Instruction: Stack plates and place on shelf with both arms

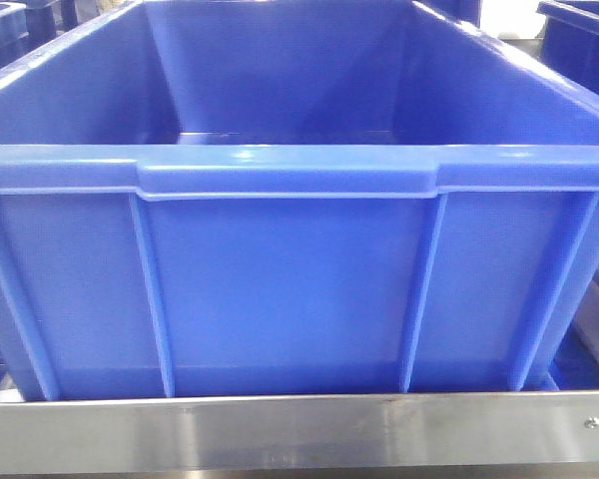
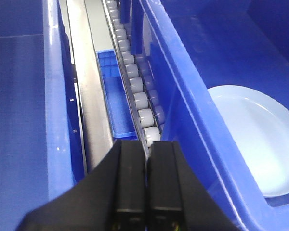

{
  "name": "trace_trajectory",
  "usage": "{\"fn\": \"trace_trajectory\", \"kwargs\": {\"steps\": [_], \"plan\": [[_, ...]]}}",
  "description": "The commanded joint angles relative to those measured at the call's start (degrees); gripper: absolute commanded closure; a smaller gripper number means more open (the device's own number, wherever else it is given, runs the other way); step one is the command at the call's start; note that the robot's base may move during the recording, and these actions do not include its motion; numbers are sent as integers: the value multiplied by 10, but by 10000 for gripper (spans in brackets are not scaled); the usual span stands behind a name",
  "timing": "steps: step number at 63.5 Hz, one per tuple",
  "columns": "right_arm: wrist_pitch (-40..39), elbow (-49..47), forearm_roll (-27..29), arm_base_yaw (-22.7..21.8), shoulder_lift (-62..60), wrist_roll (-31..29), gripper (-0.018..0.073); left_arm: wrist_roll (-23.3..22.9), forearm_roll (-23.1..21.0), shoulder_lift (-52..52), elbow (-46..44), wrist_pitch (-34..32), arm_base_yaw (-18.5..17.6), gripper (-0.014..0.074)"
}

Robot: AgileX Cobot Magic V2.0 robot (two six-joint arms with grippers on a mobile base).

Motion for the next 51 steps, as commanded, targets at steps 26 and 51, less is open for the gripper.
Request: {"fn": "trace_trajectory", "kwargs": {"steps": [26, 51], "plan": [[-125, 56, -12, -32, -18, -7, 510, -6, -5, 2, -17, -48, 0, 512], [-122, 56, -12, -32, -18, -7, 510, -6, -5, 2, -17, -48, 0, 512]]}}
